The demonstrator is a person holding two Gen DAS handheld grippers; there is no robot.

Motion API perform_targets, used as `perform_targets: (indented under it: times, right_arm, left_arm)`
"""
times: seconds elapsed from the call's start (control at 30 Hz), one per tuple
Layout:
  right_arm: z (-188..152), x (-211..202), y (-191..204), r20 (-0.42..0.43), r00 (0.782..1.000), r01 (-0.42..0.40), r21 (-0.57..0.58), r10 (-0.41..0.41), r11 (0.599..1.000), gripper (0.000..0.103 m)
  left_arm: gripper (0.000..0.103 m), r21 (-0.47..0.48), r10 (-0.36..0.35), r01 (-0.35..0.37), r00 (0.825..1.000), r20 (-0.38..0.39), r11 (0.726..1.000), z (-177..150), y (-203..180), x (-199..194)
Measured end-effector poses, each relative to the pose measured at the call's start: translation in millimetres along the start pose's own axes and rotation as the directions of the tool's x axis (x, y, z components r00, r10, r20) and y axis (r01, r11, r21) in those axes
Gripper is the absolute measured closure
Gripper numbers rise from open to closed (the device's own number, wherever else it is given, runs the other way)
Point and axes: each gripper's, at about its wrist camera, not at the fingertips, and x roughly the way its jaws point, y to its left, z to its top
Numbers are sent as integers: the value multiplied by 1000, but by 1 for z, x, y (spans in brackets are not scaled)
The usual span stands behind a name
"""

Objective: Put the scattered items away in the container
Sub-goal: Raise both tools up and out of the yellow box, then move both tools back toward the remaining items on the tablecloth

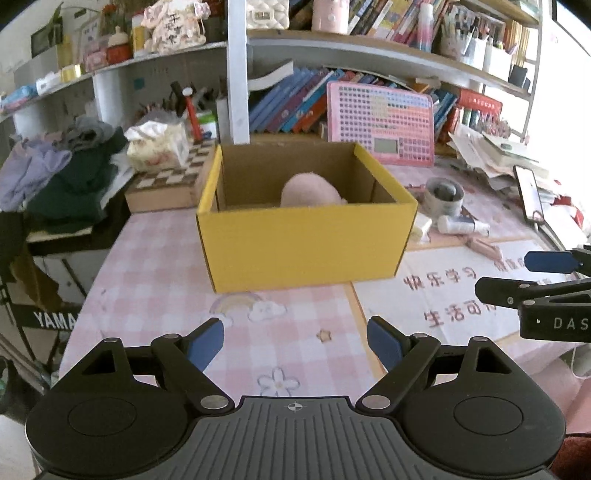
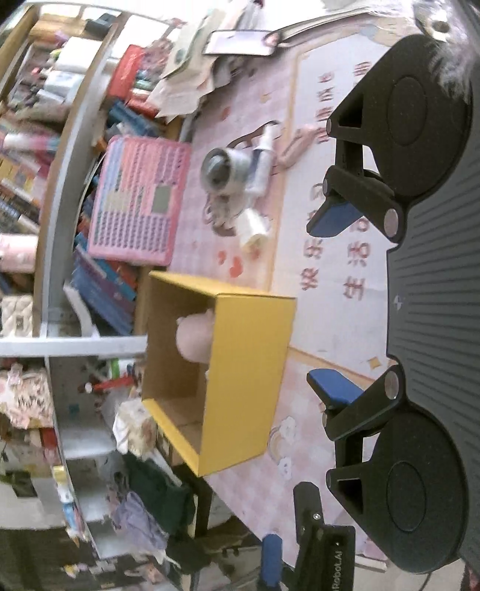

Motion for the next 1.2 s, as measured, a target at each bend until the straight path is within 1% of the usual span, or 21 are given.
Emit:
perform_targets:
  times: [0.17,0.33,0.53,0.8,0.97,1.2]
  right_arm:
    - [-13,-1,2,-32,999,30,5,-30,1000,25]
    - [-23,-1,1,-66,997,45,18,-43,999,25]
    - [-32,-6,-2,-84,994,71,22,-69,997,25]
    - [-40,-12,-13,-102,988,117,47,-112,992,25]
    - [-44,-16,-22,-122,983,149,65,-140,987,25]
    - [-51,-21,-42,-152,971,203,106,-186,973,25]
  left_arm:
    - [16,22,-20,20,1000,-21,1000,-7,-8,0]
    - [16,48,-45,47,998,-51,998,-15,-17,2]
    - [16,60,-84,89,993,-81,994,-22,-27,5]
    - [16,109,-135,146,986,-101,983,-22,-45,11]
    - [16,130,-174,189,978,-120,973,-20,-58,19]
    - [16,177,-226,250,963,-145,952,-16,-81,30]
